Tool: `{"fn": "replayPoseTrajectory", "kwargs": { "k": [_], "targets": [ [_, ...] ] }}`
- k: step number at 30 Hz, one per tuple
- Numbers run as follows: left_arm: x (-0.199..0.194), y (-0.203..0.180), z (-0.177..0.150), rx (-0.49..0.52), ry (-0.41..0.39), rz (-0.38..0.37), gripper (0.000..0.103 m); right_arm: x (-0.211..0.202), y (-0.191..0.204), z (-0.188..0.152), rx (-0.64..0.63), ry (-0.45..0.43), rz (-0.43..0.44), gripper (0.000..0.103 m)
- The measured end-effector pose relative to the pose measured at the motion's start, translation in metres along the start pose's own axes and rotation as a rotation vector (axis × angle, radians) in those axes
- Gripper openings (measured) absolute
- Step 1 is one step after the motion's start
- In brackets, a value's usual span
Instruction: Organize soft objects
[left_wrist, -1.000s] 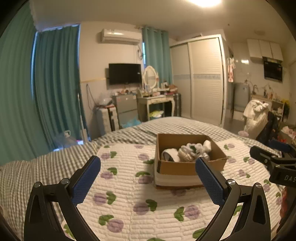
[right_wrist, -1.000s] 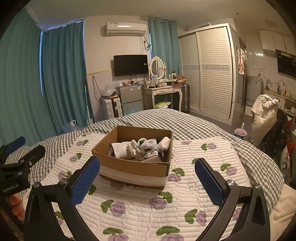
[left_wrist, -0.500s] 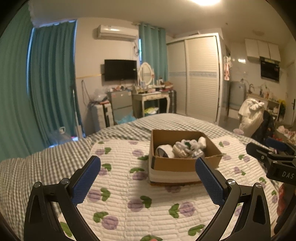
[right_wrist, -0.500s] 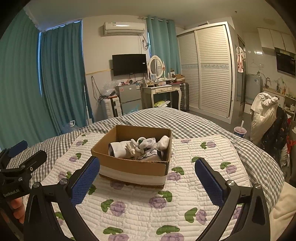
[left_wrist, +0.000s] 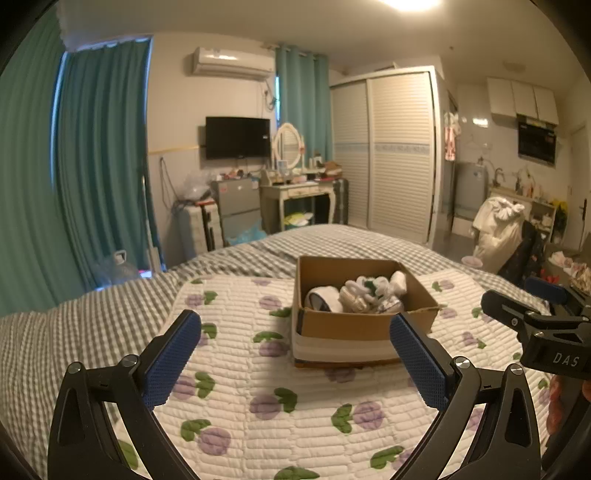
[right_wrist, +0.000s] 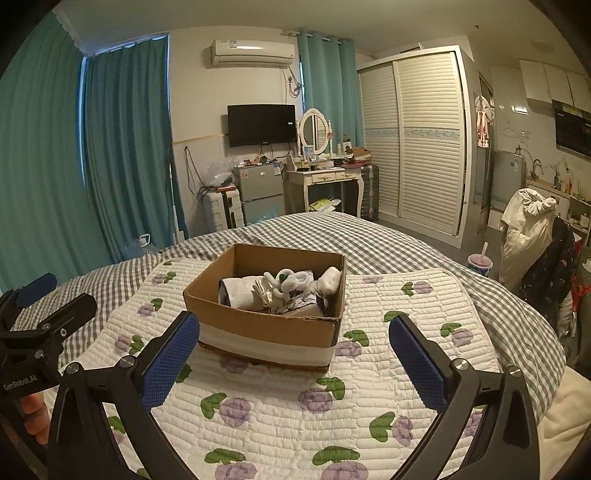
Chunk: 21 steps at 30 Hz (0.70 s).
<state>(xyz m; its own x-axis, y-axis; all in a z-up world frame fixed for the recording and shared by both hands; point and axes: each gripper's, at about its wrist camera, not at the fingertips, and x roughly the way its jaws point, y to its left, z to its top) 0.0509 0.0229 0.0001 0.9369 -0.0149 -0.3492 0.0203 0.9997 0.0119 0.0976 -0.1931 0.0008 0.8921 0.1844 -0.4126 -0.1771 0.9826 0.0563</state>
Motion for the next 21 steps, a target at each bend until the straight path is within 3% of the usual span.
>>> {"fn": "replayPoseTrajectory", "kwargs": {
  "k": [21],
  "targets": [
    [0.0028, 0.0016, -0.0015, 0.012, 0.004, -0.001, 0.103, 0.0004, 0.0017, -0.0017, -0.007, 0.006, 0.004, 0.103]
  ]
}}
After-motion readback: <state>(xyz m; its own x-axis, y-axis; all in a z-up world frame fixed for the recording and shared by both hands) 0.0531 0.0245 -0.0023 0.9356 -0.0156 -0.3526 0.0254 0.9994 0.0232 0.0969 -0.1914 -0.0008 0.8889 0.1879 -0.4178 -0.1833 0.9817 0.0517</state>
